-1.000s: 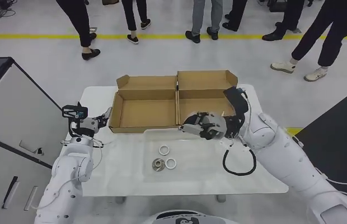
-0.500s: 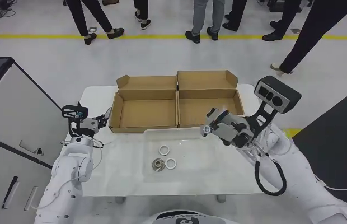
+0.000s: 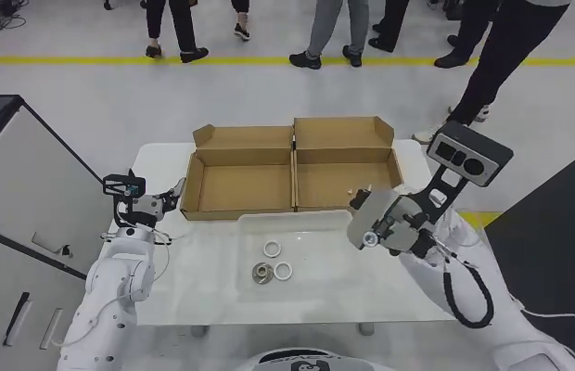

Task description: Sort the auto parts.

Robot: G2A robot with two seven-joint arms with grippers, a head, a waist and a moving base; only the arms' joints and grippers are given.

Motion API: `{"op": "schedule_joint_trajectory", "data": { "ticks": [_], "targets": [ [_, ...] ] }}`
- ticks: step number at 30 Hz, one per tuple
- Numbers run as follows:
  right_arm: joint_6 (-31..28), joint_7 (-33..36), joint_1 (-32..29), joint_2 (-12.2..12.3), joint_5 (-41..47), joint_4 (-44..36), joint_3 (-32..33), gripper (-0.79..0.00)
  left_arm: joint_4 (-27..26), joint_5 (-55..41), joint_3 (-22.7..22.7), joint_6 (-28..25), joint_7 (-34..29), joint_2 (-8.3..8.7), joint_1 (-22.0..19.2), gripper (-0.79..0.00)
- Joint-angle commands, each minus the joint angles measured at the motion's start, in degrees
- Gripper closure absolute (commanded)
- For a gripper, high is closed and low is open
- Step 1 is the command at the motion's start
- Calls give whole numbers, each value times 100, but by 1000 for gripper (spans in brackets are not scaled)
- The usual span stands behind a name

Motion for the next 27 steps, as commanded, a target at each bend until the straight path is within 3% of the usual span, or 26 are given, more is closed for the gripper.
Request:
{"op": "schedule_joint_trajectory", "data": {
  "ticks": [1, 13, 27],
  "targets": [
    [0, 8, 0, 0, 3, 0, 0, 0, 0, 0, 0, 0, 0, 0, 0, -785],
    [84, -274, -123, -34, 80, -140, -49, 0, 0, 0, 0, 0, 0, 0, 0, -785],
    [0, -390, -346, -230, 1052, -440, -252, 0, 0, 0, 0, 0, 0, 0, 0, -785]
  ]
}}
